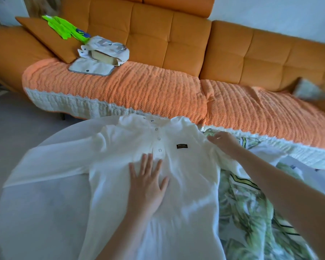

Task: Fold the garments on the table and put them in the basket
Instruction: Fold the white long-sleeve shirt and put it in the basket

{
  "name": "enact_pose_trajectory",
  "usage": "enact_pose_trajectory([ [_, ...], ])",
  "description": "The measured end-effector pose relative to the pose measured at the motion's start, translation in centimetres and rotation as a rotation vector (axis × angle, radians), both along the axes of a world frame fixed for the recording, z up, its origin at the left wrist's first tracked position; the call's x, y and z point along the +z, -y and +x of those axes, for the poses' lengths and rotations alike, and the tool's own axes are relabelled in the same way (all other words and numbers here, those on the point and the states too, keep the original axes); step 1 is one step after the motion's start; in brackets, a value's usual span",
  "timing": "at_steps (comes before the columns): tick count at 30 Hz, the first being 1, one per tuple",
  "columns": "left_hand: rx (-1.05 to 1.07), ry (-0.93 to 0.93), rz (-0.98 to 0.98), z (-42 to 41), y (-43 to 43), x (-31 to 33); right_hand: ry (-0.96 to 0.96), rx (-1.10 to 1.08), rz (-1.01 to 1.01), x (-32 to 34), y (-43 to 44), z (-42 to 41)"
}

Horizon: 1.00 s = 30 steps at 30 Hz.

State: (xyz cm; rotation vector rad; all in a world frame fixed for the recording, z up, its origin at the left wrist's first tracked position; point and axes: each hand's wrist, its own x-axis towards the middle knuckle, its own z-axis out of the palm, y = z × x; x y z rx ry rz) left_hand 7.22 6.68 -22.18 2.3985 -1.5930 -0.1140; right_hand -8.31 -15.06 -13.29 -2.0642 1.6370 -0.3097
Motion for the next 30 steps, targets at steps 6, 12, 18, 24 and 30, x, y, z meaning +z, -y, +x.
enact_pose_trajectory([
  [6,0.016,0.045,-0.048,0.1,0.2,-0.3,-0.075,0.048,0.204,-0.2,1.3,1.0],
  [12,0.033,0.086,-0.145,0.3,0.4,-1.3,0.367,-0.181,-0.074,0.9,3.8,1.2],
  [18,0.041,0.114,-0.159,0.5,0.6,-1.7,-0.177,0.037,-0.073,-2.8,4.1,-0.1],
  [24,0.002,0.031,-0.076,0.4,0.2,-0.8,0.079,-0.007,-0.287,-0.6,1.9,-1.6],
  [30,0.054,-0.863,-0.472,1.8,-1.6,2.2,0.312,0.105,-0.057,1.7,-6.8,-3.6],
])
